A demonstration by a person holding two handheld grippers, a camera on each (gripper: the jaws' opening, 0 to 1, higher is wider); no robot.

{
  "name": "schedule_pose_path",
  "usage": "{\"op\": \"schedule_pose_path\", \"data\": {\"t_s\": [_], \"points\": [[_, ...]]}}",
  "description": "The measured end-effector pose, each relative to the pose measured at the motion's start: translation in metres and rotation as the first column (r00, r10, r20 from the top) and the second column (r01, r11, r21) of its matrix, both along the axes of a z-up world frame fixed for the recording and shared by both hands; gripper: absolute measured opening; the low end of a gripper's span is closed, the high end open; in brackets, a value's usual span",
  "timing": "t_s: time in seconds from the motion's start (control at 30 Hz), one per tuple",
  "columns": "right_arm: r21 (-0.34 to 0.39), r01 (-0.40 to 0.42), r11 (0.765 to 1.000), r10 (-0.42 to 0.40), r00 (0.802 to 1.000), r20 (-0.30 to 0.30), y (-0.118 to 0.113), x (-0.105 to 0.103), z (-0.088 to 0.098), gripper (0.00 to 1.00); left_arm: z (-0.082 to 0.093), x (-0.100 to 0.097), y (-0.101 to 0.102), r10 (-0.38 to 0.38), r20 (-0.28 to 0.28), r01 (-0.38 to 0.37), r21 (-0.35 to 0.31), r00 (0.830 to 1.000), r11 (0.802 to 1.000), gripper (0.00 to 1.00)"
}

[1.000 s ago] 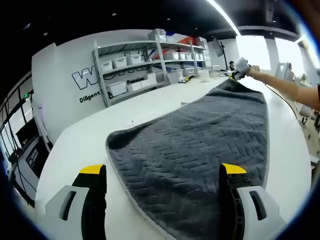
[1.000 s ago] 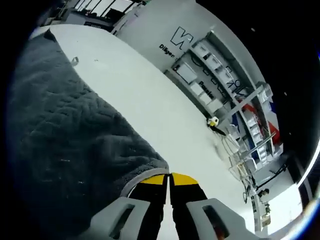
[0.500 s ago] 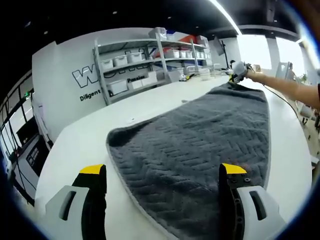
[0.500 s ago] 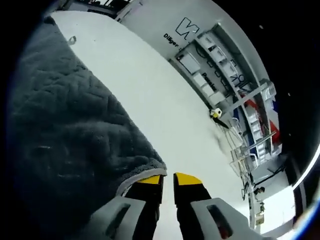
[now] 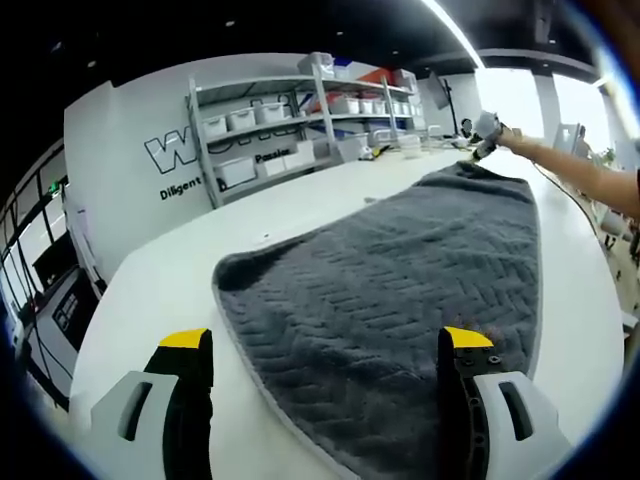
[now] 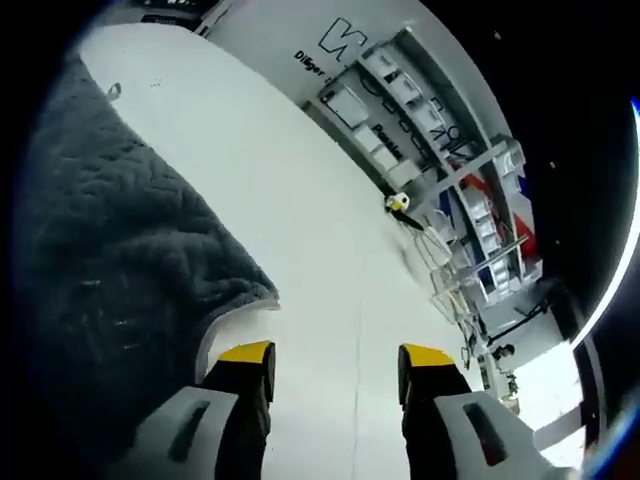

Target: Open the folded towel by lifting each exposed corner and separating the folded layers until the towel lies flat within the target outline without major curled edges

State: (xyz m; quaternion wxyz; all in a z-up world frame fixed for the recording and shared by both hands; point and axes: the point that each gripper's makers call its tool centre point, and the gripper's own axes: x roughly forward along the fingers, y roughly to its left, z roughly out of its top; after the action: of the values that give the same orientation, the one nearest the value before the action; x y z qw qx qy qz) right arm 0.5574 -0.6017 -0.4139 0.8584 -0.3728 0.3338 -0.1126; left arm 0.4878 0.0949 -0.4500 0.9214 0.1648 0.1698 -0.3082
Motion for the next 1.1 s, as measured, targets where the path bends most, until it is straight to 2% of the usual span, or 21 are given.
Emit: {"op": "schedule_pose_path", "data": {"t_s": [0.07, 0.1, 0.13, 0.2, 0.27, 0.37, 0.5, 0.63, 0.7, 0.73, 0.8, 0.87, 0.93, 1.0, 1.1], "points": [[0.033, -0.012, 0.999, 0.013, 1.0, -0.008, 0.006, -0.007, 0.0, 0.71, 0.0, -0.001, 0.0, 0.0, 0.0, 0.0, -0.002, 1.0, 1.0, 0.92], [0.066, -0.038, 0.997, 0.037, 0.999, 0.013, 0.013, -0.008, 0.001, 0.74, 0.001, -0.001, 0.0, 0.0, 0.0, 0.0, -0.002, 1.0, 1.0, 0.92], [0.093, -0.059, 0.994, 0.056, 0.998, 0.042, 0.019, -0.011, 0.005, 0.75, 0.001, -0.001, 0.0, -0.001, 0.0, 0.001, -0.002, 1.0, 1.0, 0.92], [0.1, -0.065, 0.993, 0.061, 0.997, 0.038, 0.023, -0.023, 0.009, 0.76, 0.002, -0.001, 0.0, -0.001, 0.0, 0.001, -0.004, 1.0, 1.0, 0.92], [0.111, -0.071, 0.991, 0.067, 0.997, 0.039, 0.028, -0.032, 0.01, 0.82, 0.002, -0.001, 0.001, 0.0, 0.0, 0.0, -0.005, 1.0, 1.0, 0.92], [0.158, -0.088, 0.984, 0.081, 0.995, 0.052, 0.038, -0.044, 0.011, 0.94, 0.0, 0.0, 0.001, 0.004, -0.004, -0.004, 0.001, 1.0, 1.0, 0.92], [0.21, -0.136, 0.968, 0.125, 0.99, 0.064, 0.054, -0.064, 0.011, 0.99, -0.004, 0.0, 0.0, 0.0, -0.016, 0.0, 0.005, 1.0, 1.0, 0.92], [0.287, -0.198, 0.937, 0.183, 0.98, 0.079, 0.077, -0.086, 0.006, 0.99, -0.002, 0.0, 0.003, 0.009, -0.013, -0.009, -0.003, 1.0, 1.0, 0.92], [0.352, -0.24, 0.905, 0.219, 0.971, 0.098, 0.092, -0.096, 0.002, 0.99, -0.001, 0.001, 0.005, 0.012, -0.013, -0.012, -0.009, 1.0, 1.0, 0.92], [0.385, -0.275, 0.881, 0.25, 0.962, 0.114, 0.103, -0.103, 0.001, 0.99, -0.001, 0.001, 0.005, 0.013, -0.014, -0.013, -0.013, 1.0, 1.0, 0.92], [0.424, -0.316, 0.849, 0.292, 0.949, 0.123, 0.118, -0.115, -0.004, 0.99, 0.0, -0.001, 0.005, 0.016, -0.014, -0.016, -0.011, 1.0, 1.0, 0.92], [0.448, -0.327, 0.832, 0.3, 0.945, 0.132, 0.126, -0.124, -0.006, 0.99, 0.002, 0.0, 0.008, 0.024, 0.015, -0.025, 0.027, 1.0, 0.999, 0.92], [0.465, -0.347, 0.814, 0.314, 0.938, 0.149, 0.133, -0.132, -0.007, 0.99, 0.005, 0.0, 0.007, 0.023, 0.014, -0.023, 0.006, 1.0, 1.0, 0.92], [0.47, -0.357, 0.807, 0.32, 0.934, 0.16, 0.138, -0.14, -0.007, 0.99, 0.008, -0.003, 0.003, 0.006, -0.005, -0.006, -0.047, 1.0, 0.999, 0.91], [0.482, -0.383, 0.788, 0.331, 0.924, 0.194, 0.148, -0.15, -0.006, 0.99, 0.01, -0.01, 0.002, -0.009, 0.008, 0.009, -0.038, 1.0, 0.999, 0.88]]}}
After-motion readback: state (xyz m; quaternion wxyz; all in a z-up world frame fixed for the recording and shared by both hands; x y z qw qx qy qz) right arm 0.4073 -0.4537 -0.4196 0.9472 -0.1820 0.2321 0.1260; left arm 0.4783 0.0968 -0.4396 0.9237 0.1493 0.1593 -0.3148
